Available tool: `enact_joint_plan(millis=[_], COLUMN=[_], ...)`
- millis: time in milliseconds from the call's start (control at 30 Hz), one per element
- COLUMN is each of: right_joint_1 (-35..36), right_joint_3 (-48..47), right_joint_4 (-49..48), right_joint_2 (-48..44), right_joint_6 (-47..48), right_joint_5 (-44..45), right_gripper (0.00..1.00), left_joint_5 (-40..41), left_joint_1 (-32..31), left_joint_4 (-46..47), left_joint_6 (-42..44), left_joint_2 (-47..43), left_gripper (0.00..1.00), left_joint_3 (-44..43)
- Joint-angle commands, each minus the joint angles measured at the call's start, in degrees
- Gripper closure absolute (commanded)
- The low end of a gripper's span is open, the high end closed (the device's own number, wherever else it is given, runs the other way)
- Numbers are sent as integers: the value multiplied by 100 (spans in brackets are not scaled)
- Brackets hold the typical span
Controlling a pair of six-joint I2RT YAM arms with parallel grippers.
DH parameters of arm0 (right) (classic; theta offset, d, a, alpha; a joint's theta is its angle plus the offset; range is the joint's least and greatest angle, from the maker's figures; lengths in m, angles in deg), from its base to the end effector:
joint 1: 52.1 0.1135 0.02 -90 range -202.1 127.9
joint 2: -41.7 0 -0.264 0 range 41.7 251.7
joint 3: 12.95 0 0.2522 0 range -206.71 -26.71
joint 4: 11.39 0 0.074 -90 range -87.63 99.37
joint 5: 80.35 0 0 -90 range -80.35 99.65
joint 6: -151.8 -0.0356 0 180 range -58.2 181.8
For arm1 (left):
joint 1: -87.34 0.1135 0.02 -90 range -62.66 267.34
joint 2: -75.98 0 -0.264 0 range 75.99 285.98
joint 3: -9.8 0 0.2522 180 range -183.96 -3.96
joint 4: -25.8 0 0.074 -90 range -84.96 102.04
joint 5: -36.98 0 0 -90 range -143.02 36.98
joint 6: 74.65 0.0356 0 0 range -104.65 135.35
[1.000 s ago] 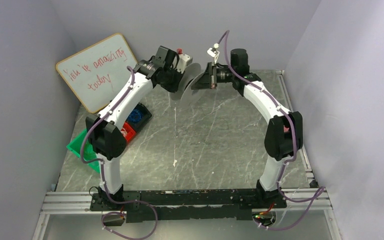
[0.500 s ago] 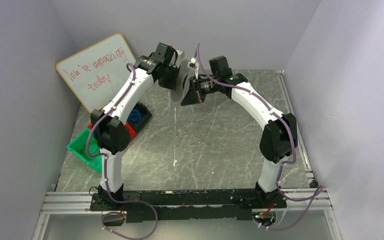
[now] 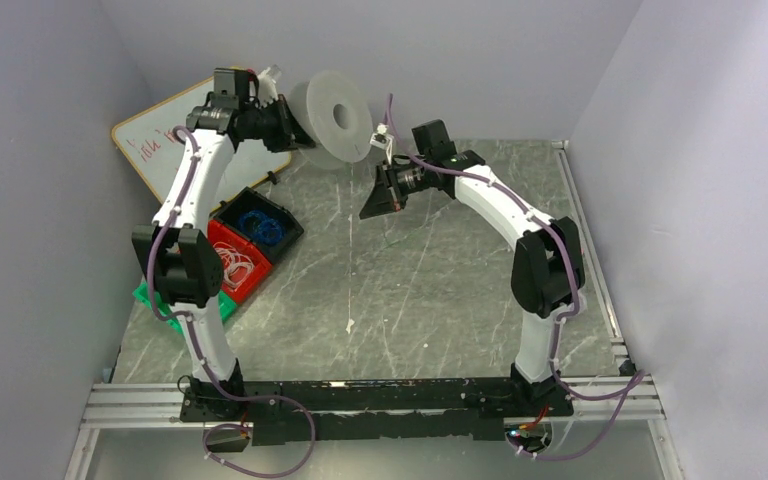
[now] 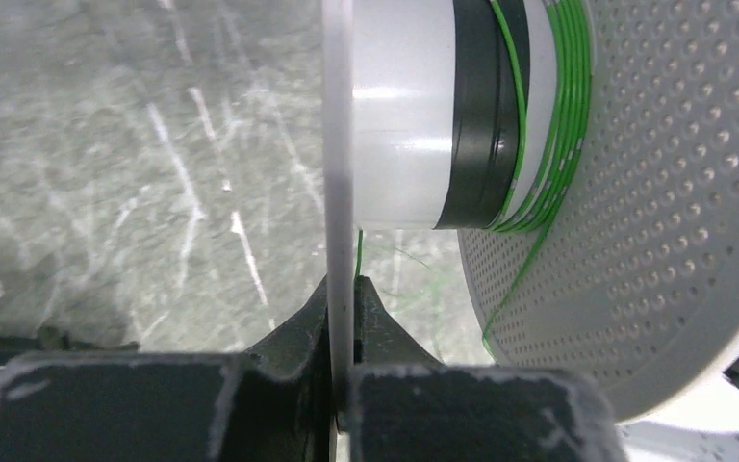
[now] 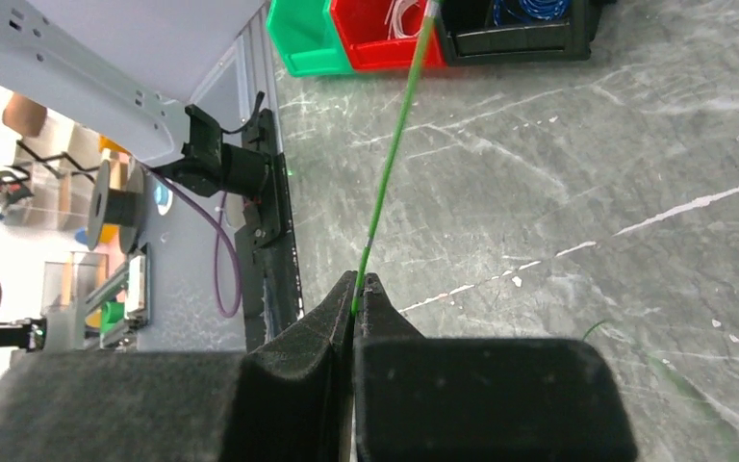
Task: Wrap the cables
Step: Wrap the cable around the cable reel.
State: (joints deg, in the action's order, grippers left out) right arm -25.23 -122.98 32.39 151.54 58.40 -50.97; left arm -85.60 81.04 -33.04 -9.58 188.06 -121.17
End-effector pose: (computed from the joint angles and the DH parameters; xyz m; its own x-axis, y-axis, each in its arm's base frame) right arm 0.3678 0.2211 0.2996 -0.6605 -0.3020 -0.6874 -0.7469 0.1706 0.6427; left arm 0.4328 -0.0671 0.3730 -0.7907 -0.2700 -0.5494 0.1869 0.7481 -0.6367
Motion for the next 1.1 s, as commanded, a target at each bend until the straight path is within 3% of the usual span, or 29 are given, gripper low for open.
enact_joint_plan(millis=[0, 133, 267, 567, 767, 1067], right_joint_1=[-351, -806, -1223, -1867, -2102, -2262], right_joint_3=[164, 340, 370, 339, 56, 112], right_joint_4=[-268, -553, -638, -880, -646, -1132], right_joint_2=[11, -6, -11, -57, -127, -481], right_joint_6=[-384, -641, -740, -1110, -1048, -1619], right_joint_5=[-505, -640, -808, -1212, -1387, -1900], right_gripper=[97, 98, 98, 100, 100, 100], left_joint_5=[-1638, -2572, -3058, -3017, -1791, 645], left_joint_1=[336, 528, 534, 515, 180, -609], left_joint_4=[1502, 1795, 1510, -614, -1255, -567], left_joint_6=[-381, -197, 615, 3347, 4550, 4794], left_joint_2=[-655, -842, -1101, -1356, -1480, -1707], left_gripper=[98, 98, 98, 98, 98, 98], left_joint_3=[160, 447, 632, 320, 387, 1174])
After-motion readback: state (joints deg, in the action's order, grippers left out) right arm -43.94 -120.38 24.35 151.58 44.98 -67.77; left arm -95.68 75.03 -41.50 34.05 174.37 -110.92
